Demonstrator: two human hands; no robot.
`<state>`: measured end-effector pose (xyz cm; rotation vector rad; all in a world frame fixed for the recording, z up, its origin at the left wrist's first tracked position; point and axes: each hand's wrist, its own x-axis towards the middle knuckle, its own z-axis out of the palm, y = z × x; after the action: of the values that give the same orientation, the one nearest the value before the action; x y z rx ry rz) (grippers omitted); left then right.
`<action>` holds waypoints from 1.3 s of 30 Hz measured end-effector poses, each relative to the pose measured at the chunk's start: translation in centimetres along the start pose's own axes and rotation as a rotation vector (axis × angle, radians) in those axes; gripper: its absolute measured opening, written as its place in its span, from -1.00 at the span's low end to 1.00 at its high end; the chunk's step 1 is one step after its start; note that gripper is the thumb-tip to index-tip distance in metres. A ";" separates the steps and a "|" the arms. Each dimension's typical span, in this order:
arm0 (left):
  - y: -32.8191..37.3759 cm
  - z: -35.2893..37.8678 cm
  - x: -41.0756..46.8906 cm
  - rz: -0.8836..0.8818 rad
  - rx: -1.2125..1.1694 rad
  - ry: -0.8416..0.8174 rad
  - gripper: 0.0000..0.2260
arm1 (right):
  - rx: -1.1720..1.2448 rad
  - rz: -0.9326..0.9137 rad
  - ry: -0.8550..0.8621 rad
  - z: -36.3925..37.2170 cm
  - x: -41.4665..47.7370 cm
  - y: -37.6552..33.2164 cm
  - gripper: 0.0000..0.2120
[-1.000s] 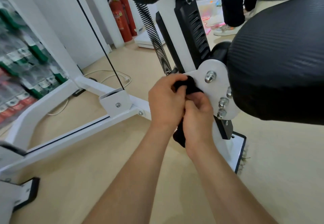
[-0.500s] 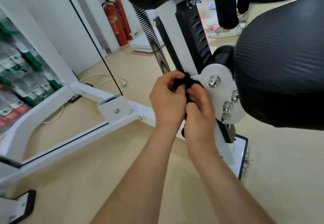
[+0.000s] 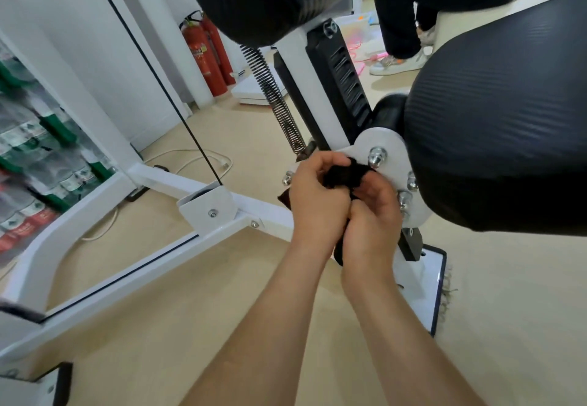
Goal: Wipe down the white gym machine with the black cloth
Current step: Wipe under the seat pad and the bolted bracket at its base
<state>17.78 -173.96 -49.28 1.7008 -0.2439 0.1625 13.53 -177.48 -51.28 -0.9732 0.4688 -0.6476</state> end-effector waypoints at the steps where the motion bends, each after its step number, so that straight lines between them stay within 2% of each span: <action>1: 0.1 0.1 -0.2 0.005 -0.013 0.003 -0.54 | 0.020 0.016 0.008 0.1 -0.2 0.1 -0.51; 4: 0.9 -1.3 1.5 -0.022 -0.100 0.162 -0.57 | -0.045 0.037 -0.118 1.7 -0.4 -0.3 -0.53; 6: 1.5 -2.5 3.2 -0.078 -0.246 0.275 -0.64 | -0.136 0.045 -0.291 3.3 -0.2 -0.8 -0.41; 8: 1.8 -2.7 3.7 -0.152 -0.400 0.237 -0.74 | -0.157 0.050 -0.342 3.6 -0.2 -1.1 -0.33; 11: 2.7 -1.1 2.2 -0.146 -0.416 0.139 -0.82 | -0.090 0.030 -0.192 1.0 -0.7 -0.9 -0.41; 13: 3.6 0.1 1.5 -0.096 -0.388 0.096 -0.90 | 0.012 0.091 -0.131 -0.8 -1.3 -0.3 -0.46; 17: 3.9 1.0 0.9 0.107 -0.130 -0.035 -0.90 | 0.077 0.160 -0.239 -1.6 -1.9 0.6 -0.45; 20: 2.5 0.6 0.3 0.214 -0.043 -0.014 -0.83 | 0.131 0.205 -0.243 -1.5 -1.4 0.4 -0.39; 23: -0.6 0.4 -0.7 0.026 -0.086 0.026 -0.80 | 0.157 0.275 -0.239 -1.9 -1.1 0.8 -0.35; 25: -3.0 1.0 -1.9 -0.144 -0.048 -0.070 -0.83 | 0.269 0.406 -0.182 -2.8 -1.2 1.7 -0.33; 27: -4.1 2.1 -3.8 -0.275 -0.059 -0.174 -0.87 | 0.408 0.507 -0.098 -4.3 -1.2 2.7 -0.40; 28: -4.2 2.4 -4.5 -0.316 -0.112 -0.155 -0.88 | 0.444 0.517 -0.076 -5.0 -1.0 3.0 -0.45; 30: -3.4 2.7 -4.6 -0.374 -0.341 -0.008 -0.91 | 0.422 0.494 -0.072 -5.8 -0.3 2.9 -0.57; 32: -2.2 2.3 -3.6 -0.386 -0.576 0.116 -0.92 | 0.346 0.474 -0.052 -6.2 0.2 2.4 -0.75; 33: -1.6 2.2 -3.0 -0.360 -0.609 0.132 -0.92 | 0.329 0.478 -0.023 -6.4 0.5 2.3 -0.81; 36: -1.1 3.5 -3.1 -0.244 -0.409 0.085 -0.88 | 0.256 0.491 0.111 -7.2 1.3 2.8 -0.85; 39: -2.8 4.9 -4.4 -0.217 -0.179 0.036 -0.86 | 0.160 0.469 0.251 -9.0 2.2 3.3 -0.87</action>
<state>14.13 -178.14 -53.75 1.5328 -0.0441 0.0101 10.43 -183.11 -58.72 -0.5996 0.8251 -0.3737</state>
